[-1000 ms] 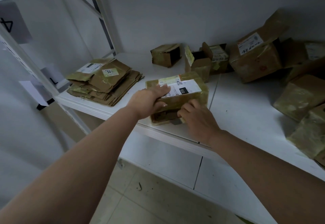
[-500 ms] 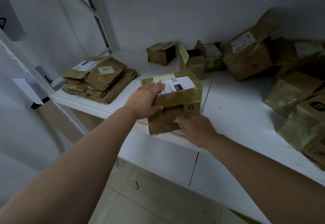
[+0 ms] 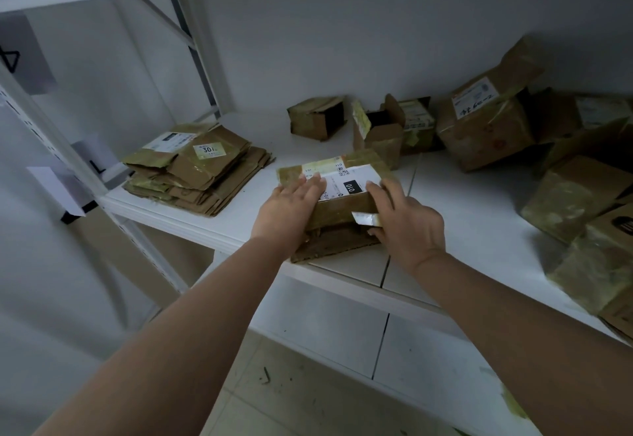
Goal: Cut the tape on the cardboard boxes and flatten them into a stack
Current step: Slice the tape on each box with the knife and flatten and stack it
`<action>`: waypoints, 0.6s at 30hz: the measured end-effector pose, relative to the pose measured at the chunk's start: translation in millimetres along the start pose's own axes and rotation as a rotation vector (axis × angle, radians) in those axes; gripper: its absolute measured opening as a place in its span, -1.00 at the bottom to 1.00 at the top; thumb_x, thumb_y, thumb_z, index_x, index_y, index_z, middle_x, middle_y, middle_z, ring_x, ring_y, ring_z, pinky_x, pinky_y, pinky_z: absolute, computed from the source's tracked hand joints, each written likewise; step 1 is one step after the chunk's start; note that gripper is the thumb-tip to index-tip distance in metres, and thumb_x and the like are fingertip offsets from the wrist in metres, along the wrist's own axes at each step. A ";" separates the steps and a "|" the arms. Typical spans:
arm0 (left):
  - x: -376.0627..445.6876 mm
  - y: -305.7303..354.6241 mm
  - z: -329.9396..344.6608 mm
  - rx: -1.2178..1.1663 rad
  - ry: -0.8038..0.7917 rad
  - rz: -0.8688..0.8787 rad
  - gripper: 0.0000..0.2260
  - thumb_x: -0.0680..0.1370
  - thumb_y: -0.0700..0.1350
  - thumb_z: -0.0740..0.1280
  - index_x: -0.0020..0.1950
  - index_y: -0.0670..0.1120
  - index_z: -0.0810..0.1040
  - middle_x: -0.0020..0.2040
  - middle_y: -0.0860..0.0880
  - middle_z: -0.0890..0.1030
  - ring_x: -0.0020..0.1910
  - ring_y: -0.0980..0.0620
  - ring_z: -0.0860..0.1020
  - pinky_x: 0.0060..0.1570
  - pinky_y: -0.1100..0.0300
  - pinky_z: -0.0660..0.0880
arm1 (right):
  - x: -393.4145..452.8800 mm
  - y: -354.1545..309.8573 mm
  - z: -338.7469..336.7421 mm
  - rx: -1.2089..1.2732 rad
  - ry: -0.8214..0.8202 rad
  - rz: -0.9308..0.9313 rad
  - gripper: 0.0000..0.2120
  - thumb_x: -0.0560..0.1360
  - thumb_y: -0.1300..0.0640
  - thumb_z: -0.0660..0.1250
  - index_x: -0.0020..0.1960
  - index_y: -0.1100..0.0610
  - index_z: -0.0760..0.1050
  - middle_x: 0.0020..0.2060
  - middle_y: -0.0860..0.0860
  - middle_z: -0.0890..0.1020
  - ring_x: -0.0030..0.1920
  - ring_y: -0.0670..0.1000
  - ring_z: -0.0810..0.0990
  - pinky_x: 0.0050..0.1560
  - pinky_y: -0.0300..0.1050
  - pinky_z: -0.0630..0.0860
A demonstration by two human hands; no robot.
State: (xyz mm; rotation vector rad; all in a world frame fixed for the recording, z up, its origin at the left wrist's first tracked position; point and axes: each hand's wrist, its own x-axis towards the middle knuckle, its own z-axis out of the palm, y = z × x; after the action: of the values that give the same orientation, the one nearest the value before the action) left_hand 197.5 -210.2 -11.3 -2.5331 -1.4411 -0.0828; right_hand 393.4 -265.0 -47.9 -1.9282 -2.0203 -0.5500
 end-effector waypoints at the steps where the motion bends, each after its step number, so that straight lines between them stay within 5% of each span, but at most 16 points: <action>1: 1.3 -0.9 -0.6 -0.013 0.008 0.004 -0.18 0.47 -0.24 0.43 0.56 0.00 0.00 0.58 0.01 0.10 0.55 -0.01 0.09 0.48 0.05 0.10 | 1.1 -0.5 5.3 0.013 0.001 0.016 -0.19 0.14 0.04 0.64 0.31 0.15 0.42 0.13 0.11 0.52 -0.44 0.03 0.49 -0.55 -0.25 0.36; 6: 5.5 -7.1 -7.3 -0.045 0.013 0.051 -0.27 0.47 -0.12 0.44 0.52 0.04 0.11 0.55 0.01 0.20 0.49 -0.04 0.25 0.35 0.06 0.33 | 6.1 -2.0 21.3 0.110 0.061 0.039 -0.22 0.17 0.15 0.63 0.32 0.16 0.40 0.16 0.14 0.50 -0.42 0.04 0.51 -0.52 -0.19 0.47; 12: 8.5 -12.0 -18.0 -0.054 -0.095 0.111 -0.17 0.42 -0.02 0.47 0.55 0.03 0.04 0.56 -0.02 0.15 0.49 -0.06 0.22 0.36 0.07 0.28 | 12.9 -1.9 16.2 0.134 0.111 0.008 -0.25 0.07 0.14 0.66 0.21 0.18 0.50 0.03 0.13 0.56 -0.44 0.04 0.52 -0.53 -0.22 0.42; 18: 4.0 -9.3 -24.9 -0.060 -0.194 0.137 -0.07 0.38 0.03 0.47 0.57 -0.04 -0.04 0.58 -0.09 0.06 0.54 -0.09 0.11 0.41 0.12 0.16 | 9.2 -2.8 3.2 0.212 0.040 0.035 -0.38 0.19 0.12 0.53 0.22 0.10 0.48 0.07 0.05 0.53 -0.43 0.05 0.52 -0.49 -0.25 0.40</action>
State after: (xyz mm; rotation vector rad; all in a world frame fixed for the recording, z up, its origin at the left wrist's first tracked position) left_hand 193.2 -207.8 15.2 -2.7453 -1.3436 0.1487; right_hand 390.3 -255.5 -46.6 -1.8084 -1.9313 -0.3474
